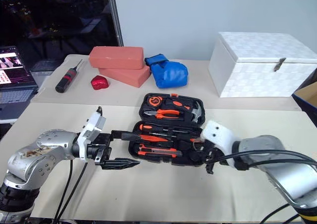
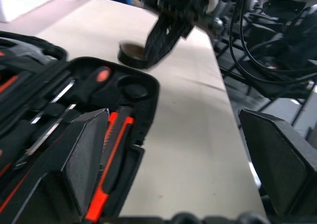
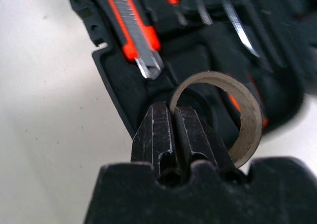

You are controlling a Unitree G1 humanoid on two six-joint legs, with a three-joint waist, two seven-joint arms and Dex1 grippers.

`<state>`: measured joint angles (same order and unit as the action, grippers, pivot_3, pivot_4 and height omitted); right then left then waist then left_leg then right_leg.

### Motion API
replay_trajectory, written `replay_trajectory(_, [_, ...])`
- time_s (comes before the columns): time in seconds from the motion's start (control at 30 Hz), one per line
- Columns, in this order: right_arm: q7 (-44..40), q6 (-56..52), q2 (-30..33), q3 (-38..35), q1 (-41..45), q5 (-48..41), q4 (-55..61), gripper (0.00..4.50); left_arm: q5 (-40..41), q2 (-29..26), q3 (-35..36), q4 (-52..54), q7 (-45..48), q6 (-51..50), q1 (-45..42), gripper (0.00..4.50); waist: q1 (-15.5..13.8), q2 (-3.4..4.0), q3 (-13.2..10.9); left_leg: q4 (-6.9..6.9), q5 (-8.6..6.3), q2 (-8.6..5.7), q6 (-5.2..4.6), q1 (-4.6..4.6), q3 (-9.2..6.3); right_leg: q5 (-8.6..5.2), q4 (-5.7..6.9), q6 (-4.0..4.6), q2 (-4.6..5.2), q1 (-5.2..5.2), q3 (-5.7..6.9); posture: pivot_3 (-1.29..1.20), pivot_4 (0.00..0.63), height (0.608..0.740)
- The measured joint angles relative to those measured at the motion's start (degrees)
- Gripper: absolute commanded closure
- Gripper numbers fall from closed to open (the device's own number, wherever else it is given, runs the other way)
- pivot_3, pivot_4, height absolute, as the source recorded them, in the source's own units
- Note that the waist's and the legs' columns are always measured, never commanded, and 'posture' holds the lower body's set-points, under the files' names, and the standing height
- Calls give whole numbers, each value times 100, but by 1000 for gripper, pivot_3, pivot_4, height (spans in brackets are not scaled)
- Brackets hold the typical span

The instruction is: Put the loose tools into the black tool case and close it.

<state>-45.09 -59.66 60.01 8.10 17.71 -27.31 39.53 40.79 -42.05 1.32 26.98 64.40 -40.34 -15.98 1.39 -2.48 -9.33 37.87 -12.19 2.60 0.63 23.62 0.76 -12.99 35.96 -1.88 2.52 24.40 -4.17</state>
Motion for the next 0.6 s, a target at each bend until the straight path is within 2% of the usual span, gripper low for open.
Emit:
replay_trajectory(0.2, [-241, -5, -4, 673, 344, 157, -200, 4432, 1, -34, 130, 168, -416, 3, 232, 0, -60, 2, -1, -1, -4, 1, 0, 7, -3, 6, 4, -17, -2, 8, 6, 0, 150, 740])
replay_trajectory(0.3, [-349, 57, -13, 924, 391, 262, -322, 4432, -3, -36, 125, 204, -512, 17, 364, 0, -59, 1, -2, 0, -3, 1, 1, -6, -2, -3, 6, 2, -1, -2, 6, 0, 150, 740])
replay_trajectory(0.5, [-547, 462, 70, 1097, 459, 653, -591, 2556, -27, -100, 129, 211, -545, 77, 413, 0, -71, 0, -1, 0, -3, 2, 2, -34, -1, -14, 10, 22, -1, -21, 6, 0, 150, 740])
replay_trajectory(0.53, [-553, 472, 90, 1073, 449, 678, -611, 2075, -33, -100, 129, 208, -562, 84, 434, 0, -76, 0, -2, 0, -3, 3, 2, -31, -1, -14, 10, 22, -1, -20, 6, 0, 150, 740])
replay_trajectory(0.6, [-587, 467, 132, 918, 379, 665, -629, 1397, -43, -99, 127, 200, -628, 88, 437, 0, -91, 0, -2, 0, -3, 2, 2, -22, -2, -14, 9, 18, -1, -15, 7, 0, 150, 740])
